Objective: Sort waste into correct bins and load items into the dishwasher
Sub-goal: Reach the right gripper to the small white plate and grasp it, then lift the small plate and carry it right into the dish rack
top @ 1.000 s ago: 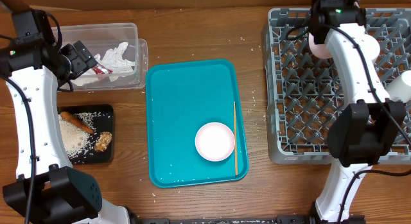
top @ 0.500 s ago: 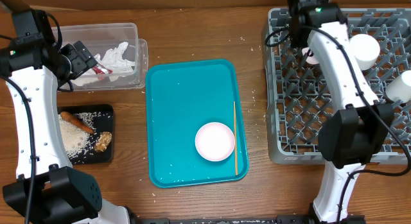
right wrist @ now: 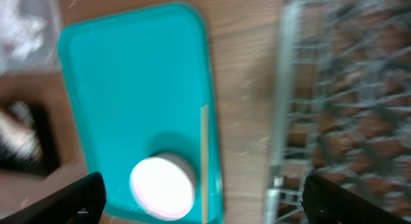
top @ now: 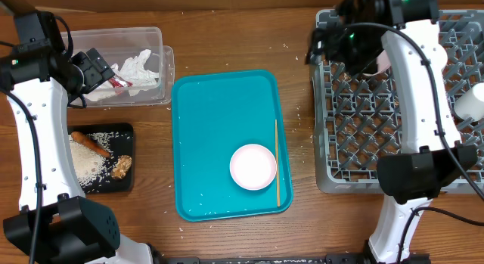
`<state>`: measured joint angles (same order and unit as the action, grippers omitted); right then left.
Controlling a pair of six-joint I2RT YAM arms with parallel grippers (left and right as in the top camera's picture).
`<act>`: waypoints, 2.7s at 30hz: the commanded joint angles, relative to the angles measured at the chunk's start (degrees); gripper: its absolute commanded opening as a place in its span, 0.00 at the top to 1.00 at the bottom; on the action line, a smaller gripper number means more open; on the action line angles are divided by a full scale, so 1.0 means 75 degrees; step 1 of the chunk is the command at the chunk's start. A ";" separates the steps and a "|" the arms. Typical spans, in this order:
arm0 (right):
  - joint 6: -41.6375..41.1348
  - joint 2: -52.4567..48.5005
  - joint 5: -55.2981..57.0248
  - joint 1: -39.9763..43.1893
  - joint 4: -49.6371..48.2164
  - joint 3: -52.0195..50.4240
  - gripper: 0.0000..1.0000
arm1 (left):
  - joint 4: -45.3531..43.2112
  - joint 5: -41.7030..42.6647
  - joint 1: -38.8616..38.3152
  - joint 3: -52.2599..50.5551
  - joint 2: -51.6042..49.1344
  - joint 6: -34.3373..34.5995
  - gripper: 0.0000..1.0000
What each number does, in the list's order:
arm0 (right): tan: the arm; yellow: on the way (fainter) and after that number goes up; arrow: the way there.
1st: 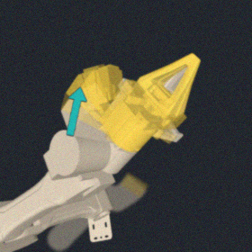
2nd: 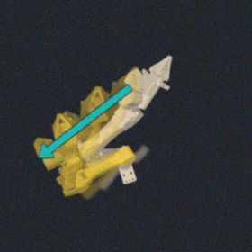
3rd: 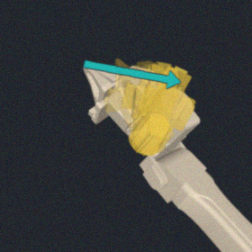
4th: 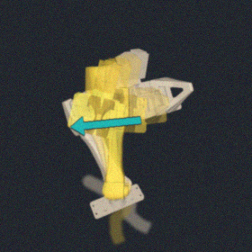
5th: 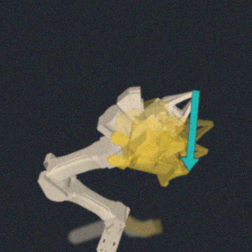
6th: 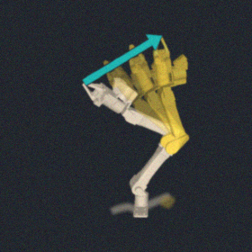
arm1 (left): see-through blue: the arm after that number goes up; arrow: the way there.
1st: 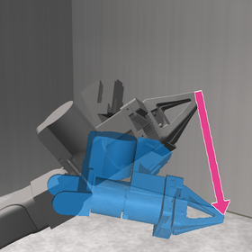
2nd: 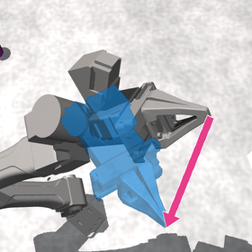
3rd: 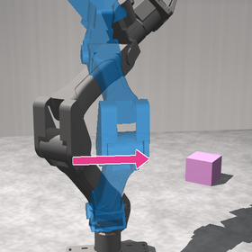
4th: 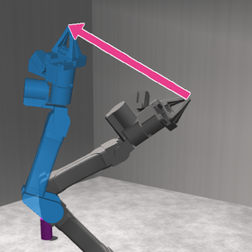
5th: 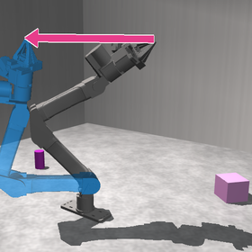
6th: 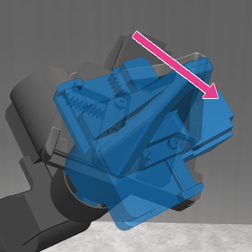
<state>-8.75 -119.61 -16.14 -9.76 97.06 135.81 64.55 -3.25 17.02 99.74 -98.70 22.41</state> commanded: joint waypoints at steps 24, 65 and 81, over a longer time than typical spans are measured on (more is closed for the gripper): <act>-0.0443 0.0000 0.0323 -0.5100 -0.2658 -0.4899 0.10 | -0.0012 0.0015 0.0029 -0.0023 -0.0044 0.0125 0.00; -0.1271 0.0003 0.0656 -0.5418 -0.3121 -0.5447 0.96 | -0.0012 0.0015 0.0029 -0.0023 -0.0044 0.0125 0.00; -0.1279 0.0035 0.1396 -0.4456 -0.0586 -0.1539 0.96 | -0.0012 0.0015 0.0029 -0.0023 -0.0044 0.0125 0.00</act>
<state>-18.04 -119.79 -10.07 -47.83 90.26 117.78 64.55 -3.25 17.02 99.74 -98.70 22.41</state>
